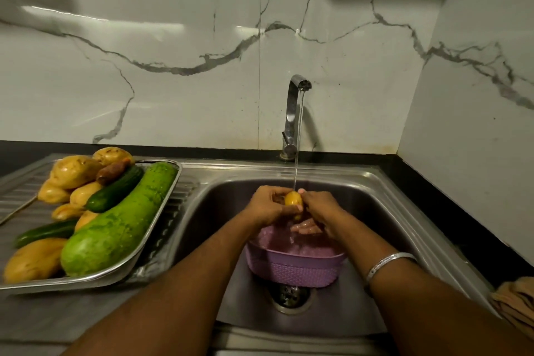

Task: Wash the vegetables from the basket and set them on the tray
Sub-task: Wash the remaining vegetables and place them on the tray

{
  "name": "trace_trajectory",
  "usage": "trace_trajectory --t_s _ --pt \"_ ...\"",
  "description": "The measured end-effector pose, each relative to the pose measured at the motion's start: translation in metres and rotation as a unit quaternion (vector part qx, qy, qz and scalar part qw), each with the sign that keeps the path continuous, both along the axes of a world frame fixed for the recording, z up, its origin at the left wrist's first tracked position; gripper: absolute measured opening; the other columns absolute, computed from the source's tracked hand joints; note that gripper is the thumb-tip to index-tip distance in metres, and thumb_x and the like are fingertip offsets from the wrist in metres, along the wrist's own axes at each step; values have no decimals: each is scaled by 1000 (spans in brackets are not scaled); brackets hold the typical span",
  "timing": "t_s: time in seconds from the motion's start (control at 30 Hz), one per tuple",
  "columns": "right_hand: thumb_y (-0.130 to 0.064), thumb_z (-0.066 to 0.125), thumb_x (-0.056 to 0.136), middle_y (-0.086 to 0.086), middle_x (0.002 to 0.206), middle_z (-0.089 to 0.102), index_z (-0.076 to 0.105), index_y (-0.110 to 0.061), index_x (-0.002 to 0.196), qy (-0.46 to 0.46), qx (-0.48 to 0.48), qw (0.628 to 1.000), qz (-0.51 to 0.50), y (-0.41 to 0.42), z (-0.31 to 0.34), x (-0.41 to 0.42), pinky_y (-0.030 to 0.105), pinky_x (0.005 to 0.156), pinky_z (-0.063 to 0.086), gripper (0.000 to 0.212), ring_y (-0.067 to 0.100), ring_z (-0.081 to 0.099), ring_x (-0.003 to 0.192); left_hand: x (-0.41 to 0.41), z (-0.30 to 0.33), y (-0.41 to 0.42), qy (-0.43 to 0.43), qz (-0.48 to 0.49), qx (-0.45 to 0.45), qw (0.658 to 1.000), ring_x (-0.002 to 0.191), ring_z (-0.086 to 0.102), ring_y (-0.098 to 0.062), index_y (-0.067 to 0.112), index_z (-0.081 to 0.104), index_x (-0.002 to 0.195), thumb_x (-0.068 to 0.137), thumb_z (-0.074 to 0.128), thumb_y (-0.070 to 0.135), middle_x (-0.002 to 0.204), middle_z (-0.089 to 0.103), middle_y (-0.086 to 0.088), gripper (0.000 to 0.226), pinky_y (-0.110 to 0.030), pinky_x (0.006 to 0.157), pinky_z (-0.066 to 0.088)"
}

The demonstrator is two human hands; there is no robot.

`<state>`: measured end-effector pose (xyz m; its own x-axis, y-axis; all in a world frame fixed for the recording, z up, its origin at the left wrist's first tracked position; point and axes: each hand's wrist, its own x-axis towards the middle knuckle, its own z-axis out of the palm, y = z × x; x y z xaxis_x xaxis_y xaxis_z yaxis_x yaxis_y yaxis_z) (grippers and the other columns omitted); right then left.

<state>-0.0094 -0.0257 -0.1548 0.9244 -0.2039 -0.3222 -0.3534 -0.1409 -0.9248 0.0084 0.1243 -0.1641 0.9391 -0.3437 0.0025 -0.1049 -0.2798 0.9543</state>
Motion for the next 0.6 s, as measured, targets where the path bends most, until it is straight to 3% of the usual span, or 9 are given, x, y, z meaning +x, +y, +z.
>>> trace_trajectory --t_s 0.1,0.17,0.3,0.43,0.5,0.6 --pt "-34 65 93 8 69 76 79 -18 86 -46 -231 972 -9 -9 -5 6 44 66 64 23 25 75 60 0 -1 -2 -143 29 195 970 102 69 -11 25 72 122 66 92 19 114 74 4 60 -33 90 58" --pt "-36 68 88 1 68 75 79 -25 74 -71 -302 950 -23 -13 -7 7 44 76 64 20 23 75 68 -3 -2 -6 -183 35 261 947 96 69 -12 27 73 118 66 92 26 110 75 4 56 -35 90 58" --pt "-36 71 88 -1 67 74 78 -22 73 -113 -267 954 -78 -26 -7 11 47 74 64 22 24 74 68 -3 2 -15 -236 86 271 929 99 68 -17 23 74 114 74 88 31 109 74 0 43 -36 90 57" --pt "-14 68 91 6 67 75 75 -17 71 -118 -218 965 -87 -30 -2 12 47 62 63 22 24 74 59 3 -7 -8 -169 51 354 918 96 70 -22 21 77 102 68 89 30 99 75 -2 37 -33 84 55" --pt "-9 68 92 12 78 76 75 -16 78 -129 -202 968 -79 -28 5 18 44 58 61 18 26 74 60 5 -14 -3 -155 44 366 916 95 70 -22 22 76 99 68 87 33 97 74 0 34 -32 81 53" --pt "-16 72 94 7 95 76 74 -20 102 -178 -198 962 -67 -26 31 41 32 52 59 9 24 74 60 14 -16 -1 -163 68 345 922 98 70 -22 23 75 104 67 87 35 104 75 -1 41 -35 85 56"
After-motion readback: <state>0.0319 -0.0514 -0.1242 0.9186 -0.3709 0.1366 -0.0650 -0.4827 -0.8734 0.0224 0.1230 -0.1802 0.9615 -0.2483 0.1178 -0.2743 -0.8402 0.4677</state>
